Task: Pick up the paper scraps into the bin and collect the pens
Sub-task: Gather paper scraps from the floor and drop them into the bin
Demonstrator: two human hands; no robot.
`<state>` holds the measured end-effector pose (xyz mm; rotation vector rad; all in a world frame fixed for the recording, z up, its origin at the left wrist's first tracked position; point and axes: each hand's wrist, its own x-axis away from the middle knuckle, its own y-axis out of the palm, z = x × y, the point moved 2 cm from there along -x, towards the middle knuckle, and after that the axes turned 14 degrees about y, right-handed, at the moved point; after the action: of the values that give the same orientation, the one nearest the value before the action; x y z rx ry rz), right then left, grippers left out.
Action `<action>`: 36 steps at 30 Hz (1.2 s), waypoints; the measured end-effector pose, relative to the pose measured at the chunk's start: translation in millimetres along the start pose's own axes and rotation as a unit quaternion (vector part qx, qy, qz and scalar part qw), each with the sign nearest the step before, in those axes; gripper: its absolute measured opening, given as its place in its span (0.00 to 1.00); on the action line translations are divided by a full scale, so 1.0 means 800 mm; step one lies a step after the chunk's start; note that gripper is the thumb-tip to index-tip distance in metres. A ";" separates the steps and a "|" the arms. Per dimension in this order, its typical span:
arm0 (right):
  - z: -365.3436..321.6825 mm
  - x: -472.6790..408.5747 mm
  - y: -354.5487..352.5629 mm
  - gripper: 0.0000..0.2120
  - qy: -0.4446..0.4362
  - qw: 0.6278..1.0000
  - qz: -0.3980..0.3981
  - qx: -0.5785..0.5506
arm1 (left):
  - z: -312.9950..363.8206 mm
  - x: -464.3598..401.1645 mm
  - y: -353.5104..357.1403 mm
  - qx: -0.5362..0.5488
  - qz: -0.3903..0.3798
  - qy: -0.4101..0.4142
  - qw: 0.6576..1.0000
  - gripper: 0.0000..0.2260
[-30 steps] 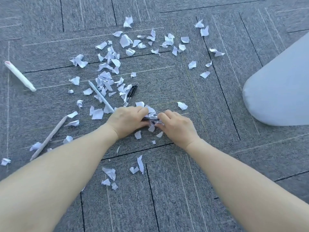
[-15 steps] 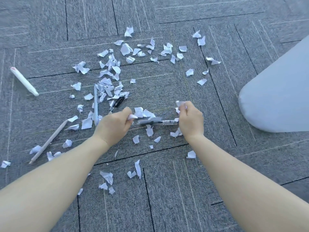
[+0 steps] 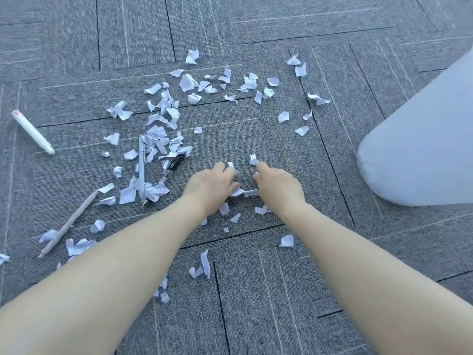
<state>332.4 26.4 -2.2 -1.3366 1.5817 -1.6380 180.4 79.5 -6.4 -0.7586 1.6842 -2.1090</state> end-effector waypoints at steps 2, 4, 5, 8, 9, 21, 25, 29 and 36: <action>0.000 0.001 -0.005 0.08 -0.013 0.999 -0.040 -0.012 | 0.000 0.001 -0.001 -0.009 -0.013 0.055 0.998 0.15; 0.008 0.007 -0.010 0.08 0.007 0.994 -0.084 -0.065 | -0.008 0.003 -0.004 0.014 -0.021 0.059 0.998 0.11; 0.016 0.011 -0.014 0.09 0.032 0.989 -0.091 -0.110 | -0.015 0.005 -0.008 0.072 -0.010 0.023 0.997 0.11; 0.038 0.025 -0.046 0.11 0.102 0.956 -0.041 -0.270 | -0.029 0.008 -0.029 0.258 0.121 -0.086 0.955 0.14; 0.042 0.030 -0.066 0.12 0.109 0.944 -0.009 -0.311 | -0.024 0.003 -0.046 0.290 0.174 -0.092 0.937 0.14; 0.208 0.053 -0.394 0.10 0.181 0.825 0.325 -0.426 | 0.277 -0.207 -0.355 0.509 0.335 0.180 0.772 0.14; 0.277 0.051 -0.377 0.14 0.283 0.844 0.220 -0.399 | 0.338 -0.263 -0.341 0.361 0.169 0.194 0.896 0.13; 0.307 0.060 -0.353 0.16 0.315 0.868 0.113 -0.366 | 0.353 -0.276 -0.312 0.331 -0.006 0.198 0.923 0.16; 0.234 0.081 -0.384 0.08 0.260 0.872 0.312 -0.275 | 0.308 -0.246 -0.328 0.471 0.174 0.216 0.838 0.13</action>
<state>554.2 -51.8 277.6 -0.4635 2.5988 -1.2139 502.0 60.2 247.6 0.3206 0.6192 -2.5045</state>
